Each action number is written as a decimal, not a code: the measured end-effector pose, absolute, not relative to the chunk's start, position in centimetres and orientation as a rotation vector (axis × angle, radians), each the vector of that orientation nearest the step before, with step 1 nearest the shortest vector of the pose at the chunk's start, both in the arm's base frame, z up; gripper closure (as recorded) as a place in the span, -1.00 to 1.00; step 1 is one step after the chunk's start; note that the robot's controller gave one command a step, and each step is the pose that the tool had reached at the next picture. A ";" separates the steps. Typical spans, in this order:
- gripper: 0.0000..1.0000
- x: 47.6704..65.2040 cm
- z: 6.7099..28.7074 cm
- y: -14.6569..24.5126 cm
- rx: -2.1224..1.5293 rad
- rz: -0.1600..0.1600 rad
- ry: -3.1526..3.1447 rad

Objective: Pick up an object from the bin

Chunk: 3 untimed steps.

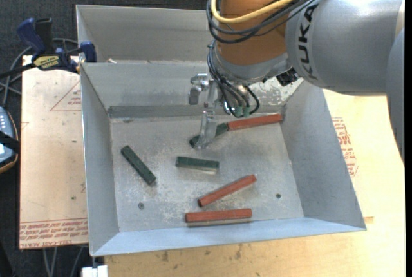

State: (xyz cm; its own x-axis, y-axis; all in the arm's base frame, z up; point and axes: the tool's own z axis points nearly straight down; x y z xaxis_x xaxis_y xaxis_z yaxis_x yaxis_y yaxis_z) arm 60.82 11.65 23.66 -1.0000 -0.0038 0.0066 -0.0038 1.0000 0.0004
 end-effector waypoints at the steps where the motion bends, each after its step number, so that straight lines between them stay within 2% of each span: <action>1: -1.00 48.3 15.9 7.9 0.242 0.001 -3.122; 2: -1.00 49.1 6.9 7.1 0.428 -0.002 -3.124; 3: 1.00 48.8 7.0 7.1 0.427 -0.002 -3.114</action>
Offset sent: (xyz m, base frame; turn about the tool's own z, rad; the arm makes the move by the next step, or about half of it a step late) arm -0.1222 -0.0365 -0.0739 -0.1518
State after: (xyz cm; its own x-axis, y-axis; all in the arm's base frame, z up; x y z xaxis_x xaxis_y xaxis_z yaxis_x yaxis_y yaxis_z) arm 48.79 7.08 6.99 -0.9631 -0.2693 -0.0019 -0.2693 0.9631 0.0013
